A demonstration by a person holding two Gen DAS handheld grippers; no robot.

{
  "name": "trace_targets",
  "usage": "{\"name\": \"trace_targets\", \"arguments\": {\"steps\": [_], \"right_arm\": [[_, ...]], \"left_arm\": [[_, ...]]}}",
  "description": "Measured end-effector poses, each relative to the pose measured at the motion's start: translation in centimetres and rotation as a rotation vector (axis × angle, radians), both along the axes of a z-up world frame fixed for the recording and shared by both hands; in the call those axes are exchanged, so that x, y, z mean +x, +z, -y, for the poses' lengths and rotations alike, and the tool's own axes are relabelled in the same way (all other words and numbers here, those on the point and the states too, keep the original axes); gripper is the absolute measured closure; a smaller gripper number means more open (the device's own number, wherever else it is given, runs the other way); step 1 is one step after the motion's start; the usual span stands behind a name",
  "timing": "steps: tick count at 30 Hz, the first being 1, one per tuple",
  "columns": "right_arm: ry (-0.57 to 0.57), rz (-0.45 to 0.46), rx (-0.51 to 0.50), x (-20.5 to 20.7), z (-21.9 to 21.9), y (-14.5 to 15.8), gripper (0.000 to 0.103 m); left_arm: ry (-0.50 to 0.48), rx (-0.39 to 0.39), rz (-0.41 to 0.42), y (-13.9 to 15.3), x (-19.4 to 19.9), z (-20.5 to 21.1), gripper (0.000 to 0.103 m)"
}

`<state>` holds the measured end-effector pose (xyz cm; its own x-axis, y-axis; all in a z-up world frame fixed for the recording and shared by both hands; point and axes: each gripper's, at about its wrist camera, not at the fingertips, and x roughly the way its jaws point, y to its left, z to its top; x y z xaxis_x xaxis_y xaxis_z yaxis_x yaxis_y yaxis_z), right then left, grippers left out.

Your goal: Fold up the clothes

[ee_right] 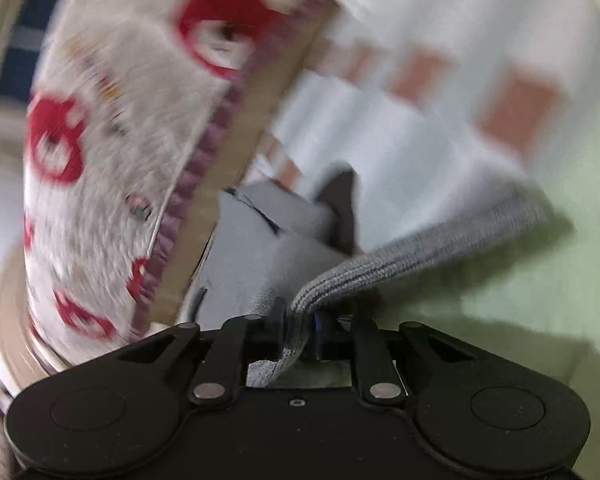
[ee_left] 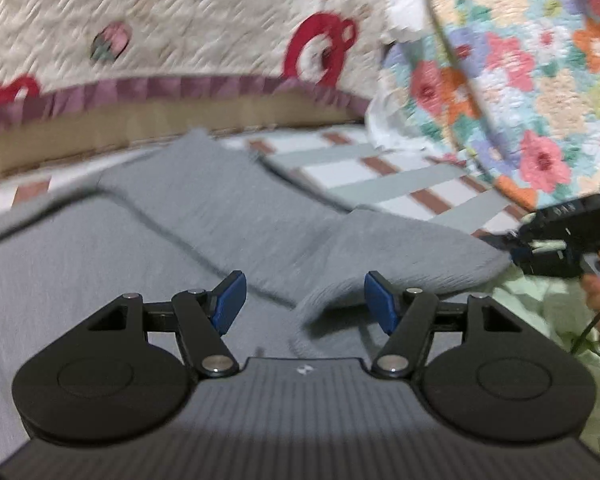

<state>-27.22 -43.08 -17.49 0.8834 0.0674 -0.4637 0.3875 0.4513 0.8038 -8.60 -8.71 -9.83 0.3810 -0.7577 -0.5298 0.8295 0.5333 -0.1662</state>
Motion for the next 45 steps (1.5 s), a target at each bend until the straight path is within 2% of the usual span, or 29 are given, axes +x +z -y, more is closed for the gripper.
{"name": "trace_targets", "arguments": {"steps": [4,5,9,11,13,16,18,21,22,23,25,26,27,28,29,32,33,35,37,38,39,40,43,45], "right_arm": [[0.112,-0.004,-0.338,2.4,-1.4,5.0,0.088],[0.134,0.014,-0.381,3.0,-1.6,6.2,0.089],[0.218,0.122,-0.452,6.8,-2.2,10.9,0.090],[0.252,0.132,-0.467,7.7,-2.5,11.1,0.090],[0.286,0.142,-0.483,8.6,-2.9,11.3,0.090],[0.336,0.156,-0.505,10.0,-3.4,11.6,0.090],[0.370,0.166,-0.521,10.9,-3.7,11.8,0.090],[0.421,0.180,-0.543,12.3,-4.2,12.1,0.084],[0.438,0.185,-0.550,12.7,-4.3,12.2,0.079],[0.455,0.190,-0.558,13.2,-4.5,12.3,0.063],[0.490,0.191,-0.573,14.0,-4.8,12.3,0.055],[0.510,0.110,-0.583,13.6,-4.9,11.0,0.055],[0.529,0.029,-0.593,13.1,-5.0,9.7,0.055],[0.554,-0.051,-0.605,12.7,-5.2,8.5,0.055],[0.631,-0.120,-0.644,11.9,-5.9,7.5,0.056],[0.790,-0.288,-0.789,9.4,-7.8,5.3,0.051],[0.788,-0.303,-0.802,8.8,-7.8,5.2,0.049],[0.741,-0.298,-0.751,8.6,-6.8,5.8,0.044],[0.685,-0.307,-0.703,9.1,-6.0,6.3,0.044],[0.663,-0.305,-0.687,9.5,-5.7,6.4,0.044],[0.661,-0.294,-0.663,9.8,-5.4,6.2,0.044],[0.687,-0.276,-0.633,10.2,-5.3,5.8,0.044],[0.787,-0.247,-0.638,12.3,-6.1,4.6,0.044],[0.832,-0.254,-0.678,13.9,-6.9,4.4,0.048]], "left_arm": [[-0.097,-0.080,0.061,0.8,-1.9,0.1,0.040],[-0.118,-0.105,0.074,1.1,-2.5,0.1,0.040],[-0.164,-0.121,0.103,2.1,-3.4,1.4,0.038],[-0.156,-0.101,0.079,2.0,-2.7,2.4,0.037],[-0.123,-0.076,0.048,1.8,-1.7,3.5,0.036],[-0.003,-0.010,0.047,1.7,1.0,5.2,0.035],[0.091,0.027,0.117,2.3,1.9,6.2,0.035],[0.092,0.084,0.259,3.1,2.9,7.7,0.039],[0.115,0.105,0.235,2.8,4.1,7.9,0.043],[0.142,0.128,0.199,2.3,5.5,8.0,0.044],[0.260,0.182,-0.019,0.1,10.1,7.4,0.046],[0.357,0.210,-0.122,-1.1,11.8,6.5,0.052],[0.445,0.233,-0.211,-2.2,13.3,5.7,0.052],[0.484,0.233,-0.219,-2.6,13.3,4.9,0.050],[0.513,0.232,-0.223,-2.9,13.2,4.2,0.049],[0.424,0.215,-0.176,-2.8,12.1,3.6,0.049],[0.376,0.226,-0.146,-2.8,11.9,3.9,0.048],[0.290,0.254,-0.106,-3.0,11.7,4.5,0.047],[0.206,0.288,-0.091,-3.3,11.5,5.1,0.045],[0.166,0.309,-0.078,-3.4,11.3,5.6,0.039],[0.143,0.354,-0.017,-3.8,10.6,6.4,0.033],[0.120,0.399,0.044,-4.1,9.9,7.2,0.027],[0.055,0.522,0.222,-5.0,7.8,9.6,0.028],[0.074,0.463,0.261,-4.1,7.8,10.1,0.028]]}}
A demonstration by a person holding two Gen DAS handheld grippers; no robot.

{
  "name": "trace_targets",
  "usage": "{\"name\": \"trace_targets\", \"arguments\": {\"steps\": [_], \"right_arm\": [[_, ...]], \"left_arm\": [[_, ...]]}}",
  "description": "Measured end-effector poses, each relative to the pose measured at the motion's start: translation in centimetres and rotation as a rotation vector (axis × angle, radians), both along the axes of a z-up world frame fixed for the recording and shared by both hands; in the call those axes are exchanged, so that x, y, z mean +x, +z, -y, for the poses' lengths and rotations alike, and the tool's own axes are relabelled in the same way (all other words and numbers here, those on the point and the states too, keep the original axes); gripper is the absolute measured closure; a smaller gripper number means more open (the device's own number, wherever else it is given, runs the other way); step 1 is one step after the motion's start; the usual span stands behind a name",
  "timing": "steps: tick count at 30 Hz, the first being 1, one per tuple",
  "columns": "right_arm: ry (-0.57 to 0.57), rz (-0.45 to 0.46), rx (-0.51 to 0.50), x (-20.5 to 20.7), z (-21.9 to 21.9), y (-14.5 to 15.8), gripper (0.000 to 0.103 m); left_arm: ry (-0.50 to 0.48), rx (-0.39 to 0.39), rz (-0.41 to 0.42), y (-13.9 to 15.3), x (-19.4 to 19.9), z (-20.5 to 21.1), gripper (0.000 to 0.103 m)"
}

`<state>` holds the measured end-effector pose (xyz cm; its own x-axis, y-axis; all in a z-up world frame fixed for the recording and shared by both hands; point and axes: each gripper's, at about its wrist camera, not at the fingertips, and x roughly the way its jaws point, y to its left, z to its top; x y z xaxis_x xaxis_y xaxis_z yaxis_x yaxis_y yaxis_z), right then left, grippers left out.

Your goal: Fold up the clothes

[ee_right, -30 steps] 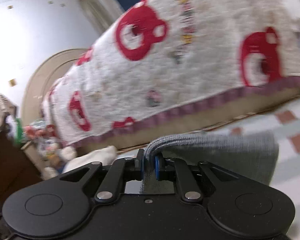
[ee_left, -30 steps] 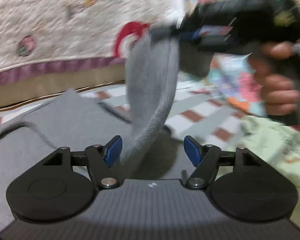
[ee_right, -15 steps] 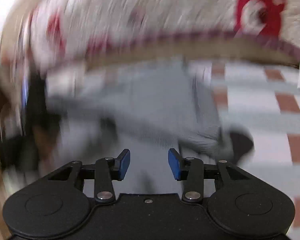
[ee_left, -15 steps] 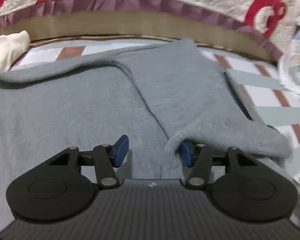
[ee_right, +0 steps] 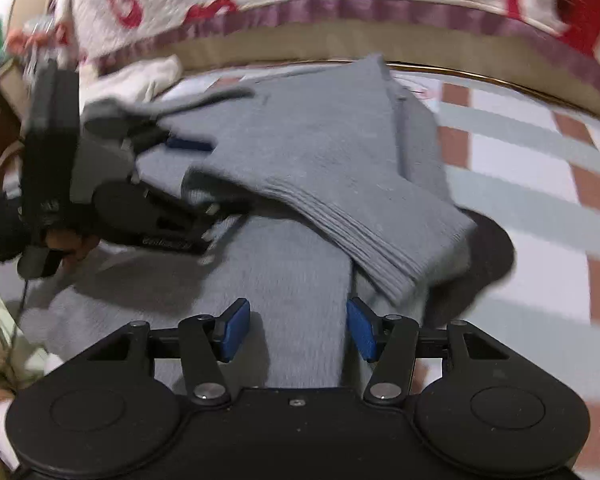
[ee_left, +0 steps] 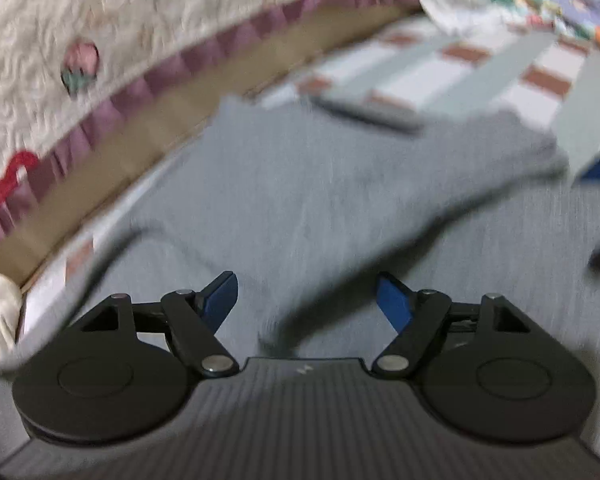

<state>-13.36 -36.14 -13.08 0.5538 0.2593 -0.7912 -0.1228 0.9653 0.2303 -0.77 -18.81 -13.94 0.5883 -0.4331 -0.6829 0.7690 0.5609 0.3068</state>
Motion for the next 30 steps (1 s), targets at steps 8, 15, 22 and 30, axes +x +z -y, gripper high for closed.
{"name": "trace_targets", "arguments": {"steps": [8,15,22,30], "right_arm": [[-0.010,-0.082,0.082,-1.5,0.5,-1.0,0.062],[-0.004,-0.106,0.100,-2.5,0.8,-1.3,0.062],[0.033,-0.133,0.086,-2.5,0.4,-1.1,0.062],[0.017,-0.128,0.043,-3.5,0.6,-0.4,0.061]], "left_arm": [[0.038,-0.100,0.152,1.3,4.3,2.1,0.026],[0.390,-0.202,-0.212,-0.6,12.4,-0.6,0.022],[0.450,-0.221,-0.160,-1.4,12.5,-1.0,0.023],[0.438,-0.102,-0.117,-1.5,12.1,-4.4,0.023]]}}
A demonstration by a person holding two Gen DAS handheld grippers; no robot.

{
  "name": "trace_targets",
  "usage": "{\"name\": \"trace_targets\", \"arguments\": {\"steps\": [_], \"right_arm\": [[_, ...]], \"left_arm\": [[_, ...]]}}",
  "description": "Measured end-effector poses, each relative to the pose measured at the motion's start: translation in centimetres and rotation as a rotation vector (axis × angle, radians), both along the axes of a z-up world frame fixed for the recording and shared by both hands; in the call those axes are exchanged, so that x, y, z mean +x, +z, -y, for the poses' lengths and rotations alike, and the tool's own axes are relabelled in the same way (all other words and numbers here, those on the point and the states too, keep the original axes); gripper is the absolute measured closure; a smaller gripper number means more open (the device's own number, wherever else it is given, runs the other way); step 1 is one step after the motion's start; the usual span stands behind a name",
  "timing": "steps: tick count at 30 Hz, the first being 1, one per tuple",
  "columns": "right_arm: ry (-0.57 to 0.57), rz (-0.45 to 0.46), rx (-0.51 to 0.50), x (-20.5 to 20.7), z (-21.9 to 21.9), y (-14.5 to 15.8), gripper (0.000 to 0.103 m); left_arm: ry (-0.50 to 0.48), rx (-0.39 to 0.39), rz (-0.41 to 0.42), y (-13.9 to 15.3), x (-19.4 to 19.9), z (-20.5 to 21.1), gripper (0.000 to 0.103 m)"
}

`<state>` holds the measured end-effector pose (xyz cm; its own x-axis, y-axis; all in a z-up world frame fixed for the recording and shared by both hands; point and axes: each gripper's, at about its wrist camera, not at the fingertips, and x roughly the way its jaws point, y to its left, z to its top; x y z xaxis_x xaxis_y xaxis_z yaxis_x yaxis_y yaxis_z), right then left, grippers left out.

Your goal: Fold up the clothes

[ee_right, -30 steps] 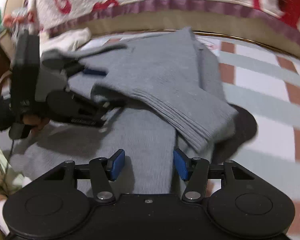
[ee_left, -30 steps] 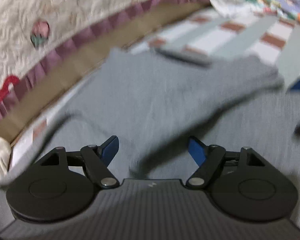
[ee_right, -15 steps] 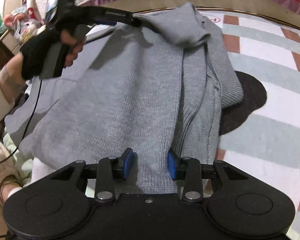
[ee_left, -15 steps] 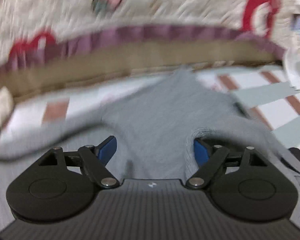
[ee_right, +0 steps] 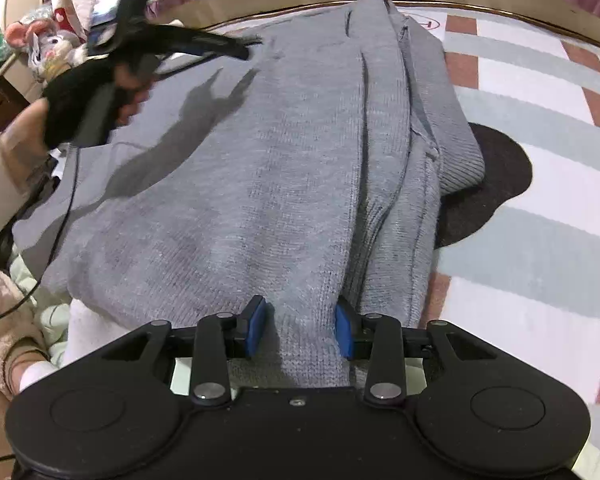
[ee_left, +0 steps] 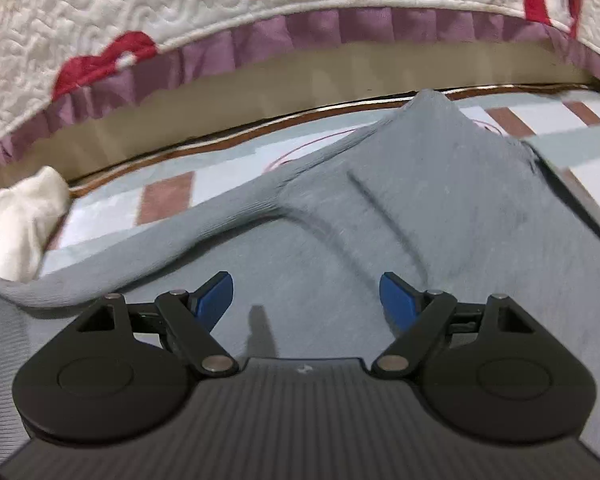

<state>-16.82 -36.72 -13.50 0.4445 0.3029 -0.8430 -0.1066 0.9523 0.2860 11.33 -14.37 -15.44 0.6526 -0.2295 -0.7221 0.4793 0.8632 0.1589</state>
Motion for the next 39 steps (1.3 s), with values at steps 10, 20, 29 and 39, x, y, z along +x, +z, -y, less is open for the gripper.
{"name": "trace_targets", "arguments": {"steps": [10,20,29,39], "right_arm": [[-0.023,0.177,-0.016,0.5,-1.9,4.8,0.059],[0.256,0.270,0.012,5.1,-13.2,6.5,0.059],[0.067,0.334,-0.167,4.4,-14.6,6.2,0.059],[-0.022,0.249,-0.020,1.9,-10.6,4.8,0.059]], "left_arm": [[0.231,0.189,-0.218,-1.4,-6.7,-18.5,0.017],[0.491,0.193,-0.308,1.3,-13.1,-33.1,0.016],[0.694,-0.368,-0.525,1.7,-17.2,-35.2,0.015],[0.981,-0.377,-0.489,-2.5,-18.0,-36.6,0.012]]}}
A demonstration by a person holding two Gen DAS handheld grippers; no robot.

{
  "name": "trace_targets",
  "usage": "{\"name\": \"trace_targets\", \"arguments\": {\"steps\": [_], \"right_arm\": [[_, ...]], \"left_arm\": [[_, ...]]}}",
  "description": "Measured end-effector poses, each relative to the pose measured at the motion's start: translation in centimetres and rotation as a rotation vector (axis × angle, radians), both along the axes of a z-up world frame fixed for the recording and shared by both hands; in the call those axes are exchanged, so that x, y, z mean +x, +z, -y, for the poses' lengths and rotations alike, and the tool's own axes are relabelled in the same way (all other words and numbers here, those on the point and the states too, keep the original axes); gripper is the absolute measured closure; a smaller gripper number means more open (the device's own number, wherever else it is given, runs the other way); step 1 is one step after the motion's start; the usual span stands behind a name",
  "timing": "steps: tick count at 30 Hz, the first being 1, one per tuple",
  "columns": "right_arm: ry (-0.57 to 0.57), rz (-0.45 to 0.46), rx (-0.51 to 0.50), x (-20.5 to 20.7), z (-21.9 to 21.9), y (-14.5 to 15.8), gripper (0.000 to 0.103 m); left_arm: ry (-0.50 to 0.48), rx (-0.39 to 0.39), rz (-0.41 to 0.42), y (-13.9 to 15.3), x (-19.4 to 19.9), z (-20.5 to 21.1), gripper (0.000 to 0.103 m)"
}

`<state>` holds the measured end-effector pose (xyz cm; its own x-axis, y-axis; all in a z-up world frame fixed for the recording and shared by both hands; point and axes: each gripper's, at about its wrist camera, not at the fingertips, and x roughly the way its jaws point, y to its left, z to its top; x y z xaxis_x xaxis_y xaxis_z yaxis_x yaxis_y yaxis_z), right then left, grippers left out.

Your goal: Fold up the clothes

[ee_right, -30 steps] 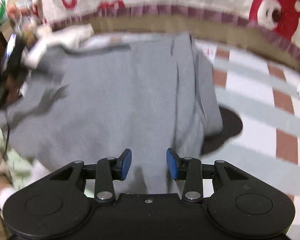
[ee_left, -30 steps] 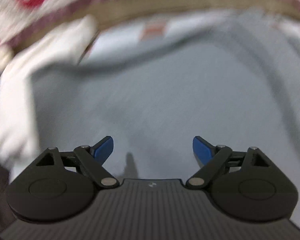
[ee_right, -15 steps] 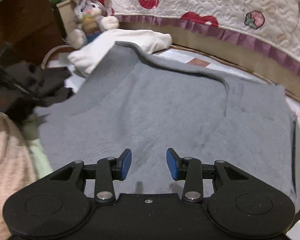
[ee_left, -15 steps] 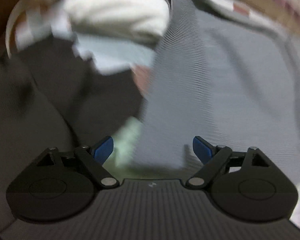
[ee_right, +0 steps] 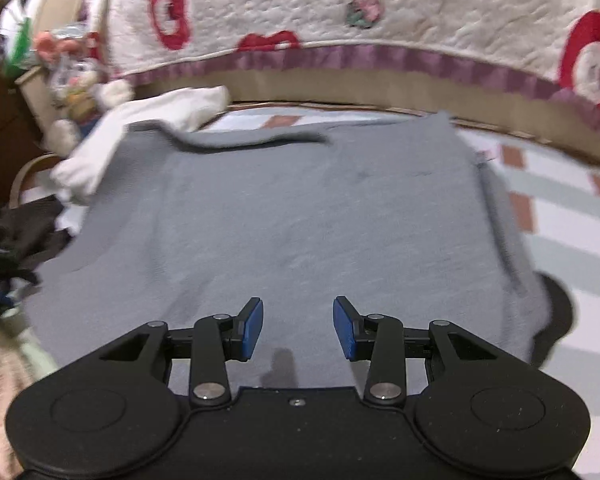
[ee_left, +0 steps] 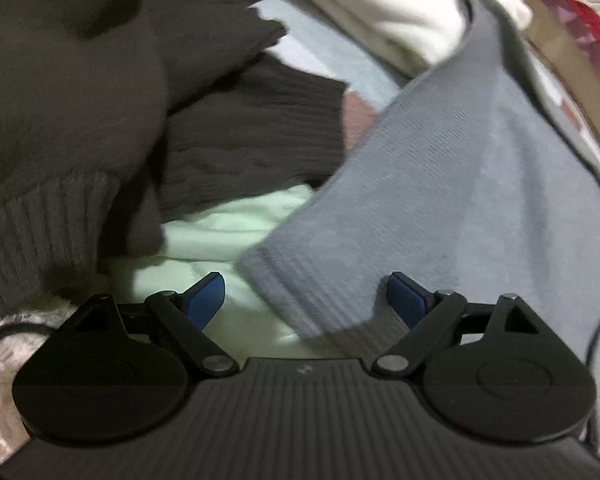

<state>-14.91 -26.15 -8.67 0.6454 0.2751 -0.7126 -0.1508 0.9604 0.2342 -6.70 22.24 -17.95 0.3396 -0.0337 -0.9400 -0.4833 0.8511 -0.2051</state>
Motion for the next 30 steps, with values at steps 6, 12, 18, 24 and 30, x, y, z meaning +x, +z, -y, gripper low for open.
{"name": "trace_targets", "arguments": {"steps": [6,12,18,24,30], "right_arm": [[0.170,-0.023,-0.023,1.6,-5.8,-1.7,0.058],[0.281,-0.001,-0.034,2.5,-8.4,-0.7,0.056],[0.361,-0.067,-0.023,1.9,-9.1,-1.7,0.050],[0.326,-0.077,0.052,1.2,-8.2,-2.0,0.048],[0.143,-0.050,0.260,1.1,-2.7,0.2,0.048]], "left_arm": [[0.152,-0.101,0.057,-1.8,0.3,-0.6,0.012],[0.052,0.164,0.341,3.1,-3.3,2.1,0.092],[0.054,0.233,0.423,4.6,-6.1,3.0,0.093],[0.014,0.254,0.405,4.7,-5.6,4.2,0.094],[-0.202,0.210,0.606,11.2,-2.7,9.9,0.094]]}}
